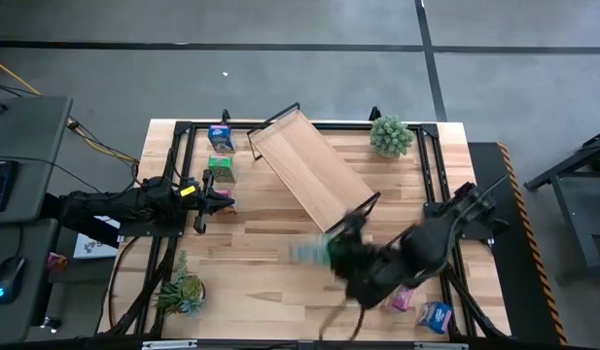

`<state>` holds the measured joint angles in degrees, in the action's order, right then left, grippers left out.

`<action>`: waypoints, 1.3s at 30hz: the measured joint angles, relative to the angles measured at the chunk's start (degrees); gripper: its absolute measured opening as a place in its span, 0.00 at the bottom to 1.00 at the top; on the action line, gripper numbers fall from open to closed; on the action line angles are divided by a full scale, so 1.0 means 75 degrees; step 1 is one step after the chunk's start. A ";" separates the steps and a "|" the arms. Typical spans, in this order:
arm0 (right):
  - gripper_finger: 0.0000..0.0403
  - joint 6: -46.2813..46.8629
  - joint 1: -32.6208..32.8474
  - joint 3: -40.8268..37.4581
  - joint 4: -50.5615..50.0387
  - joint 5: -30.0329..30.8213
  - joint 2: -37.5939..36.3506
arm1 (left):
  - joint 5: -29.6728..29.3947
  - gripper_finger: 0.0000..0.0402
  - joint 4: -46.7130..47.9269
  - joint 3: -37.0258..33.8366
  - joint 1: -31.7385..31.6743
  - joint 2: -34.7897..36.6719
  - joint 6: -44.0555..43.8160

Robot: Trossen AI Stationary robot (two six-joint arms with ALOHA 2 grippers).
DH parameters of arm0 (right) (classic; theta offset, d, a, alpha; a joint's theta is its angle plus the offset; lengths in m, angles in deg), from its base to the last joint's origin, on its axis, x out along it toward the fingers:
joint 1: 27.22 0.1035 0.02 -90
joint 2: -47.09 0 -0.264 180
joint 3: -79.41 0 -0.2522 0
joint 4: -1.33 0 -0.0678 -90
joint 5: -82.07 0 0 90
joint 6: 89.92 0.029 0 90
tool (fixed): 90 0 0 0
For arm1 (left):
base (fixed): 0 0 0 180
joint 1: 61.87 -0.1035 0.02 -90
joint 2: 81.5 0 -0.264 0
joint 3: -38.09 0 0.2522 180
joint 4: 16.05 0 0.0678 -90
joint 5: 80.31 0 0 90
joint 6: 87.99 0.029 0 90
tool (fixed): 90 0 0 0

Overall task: Stack cereal on shelf
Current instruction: Put the bottom green cereal box on the shelf

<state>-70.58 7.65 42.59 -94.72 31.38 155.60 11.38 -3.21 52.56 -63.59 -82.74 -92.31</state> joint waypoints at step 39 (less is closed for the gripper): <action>0.29 0.5495 -0.4592 -0.5351 -0.0685 -0.3438 -0.3924 | -0.0143 0.00 0.0012 0.0000 0.0000 -0.0015 0.0001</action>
<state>-29.38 -26.79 2.46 -99.85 5.59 126.17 10.31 -3.12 52.56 -63.59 -82.85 -92.30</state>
